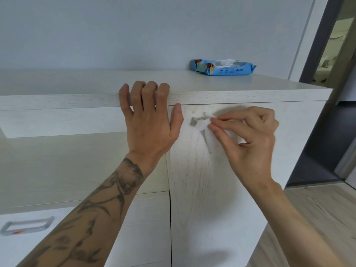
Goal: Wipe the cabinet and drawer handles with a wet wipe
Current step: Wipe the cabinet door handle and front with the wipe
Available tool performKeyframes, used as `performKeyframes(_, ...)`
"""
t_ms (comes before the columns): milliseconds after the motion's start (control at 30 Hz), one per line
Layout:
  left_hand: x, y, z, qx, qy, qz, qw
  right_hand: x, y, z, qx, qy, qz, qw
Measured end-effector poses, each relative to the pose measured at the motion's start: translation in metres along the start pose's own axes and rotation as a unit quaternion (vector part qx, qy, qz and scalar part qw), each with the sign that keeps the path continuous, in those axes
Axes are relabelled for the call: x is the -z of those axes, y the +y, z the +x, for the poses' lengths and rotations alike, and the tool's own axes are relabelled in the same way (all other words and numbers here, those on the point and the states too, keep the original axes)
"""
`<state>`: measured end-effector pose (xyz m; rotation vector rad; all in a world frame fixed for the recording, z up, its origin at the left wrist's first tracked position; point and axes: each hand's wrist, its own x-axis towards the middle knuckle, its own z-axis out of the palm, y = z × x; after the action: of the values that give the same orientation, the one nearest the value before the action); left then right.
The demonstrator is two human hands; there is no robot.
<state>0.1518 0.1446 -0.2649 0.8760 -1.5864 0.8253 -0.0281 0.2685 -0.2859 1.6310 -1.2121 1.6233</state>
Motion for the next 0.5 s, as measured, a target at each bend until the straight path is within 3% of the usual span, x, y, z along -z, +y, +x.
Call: performKeyframes(500,-0.001,0.000,0.000,-0.001,-0.003,0.012,1.000,-0.023,-0.024,0.001,0.066,0.045,-0.105,0.991)
